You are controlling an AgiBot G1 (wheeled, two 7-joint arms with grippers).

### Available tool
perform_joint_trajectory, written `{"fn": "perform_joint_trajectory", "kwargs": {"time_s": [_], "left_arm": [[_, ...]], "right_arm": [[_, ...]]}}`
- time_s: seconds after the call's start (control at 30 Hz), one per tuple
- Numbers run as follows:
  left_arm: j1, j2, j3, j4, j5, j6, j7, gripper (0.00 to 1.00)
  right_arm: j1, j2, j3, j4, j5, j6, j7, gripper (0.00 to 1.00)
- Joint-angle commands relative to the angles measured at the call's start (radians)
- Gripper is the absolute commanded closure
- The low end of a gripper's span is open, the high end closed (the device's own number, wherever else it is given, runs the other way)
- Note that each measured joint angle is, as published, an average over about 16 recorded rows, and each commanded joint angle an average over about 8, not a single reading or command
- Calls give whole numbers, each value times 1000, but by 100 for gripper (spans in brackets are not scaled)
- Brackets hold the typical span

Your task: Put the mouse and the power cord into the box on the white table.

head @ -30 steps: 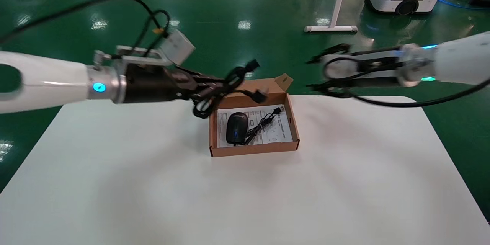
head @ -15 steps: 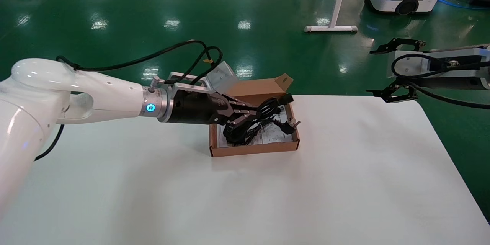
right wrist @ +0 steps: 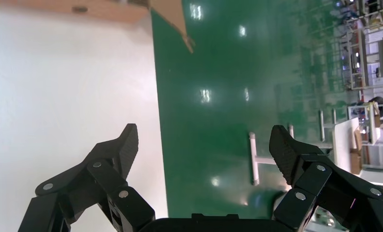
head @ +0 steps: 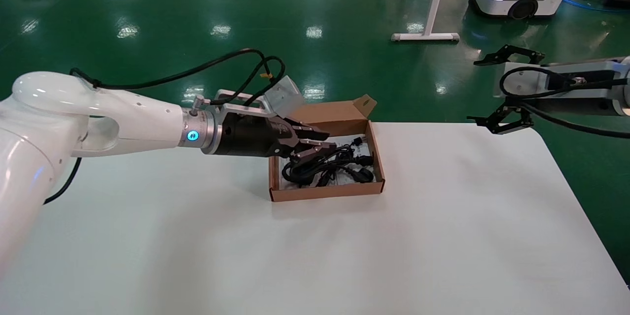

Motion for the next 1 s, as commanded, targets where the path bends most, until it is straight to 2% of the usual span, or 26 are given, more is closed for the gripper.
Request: {"fn": "perform_joint_trajectory", "kwargs": {"time_s": [0.03,1.0], "left_arm": [[7,-8,-2,-12,-9,3,-3,0],[323,-374,-110,-624,-407,147,-160,0]], "right_arm": [[-9,4,5,13,11,-4,11,0],[-358,158,179,486,414,-165,440,0]]}}
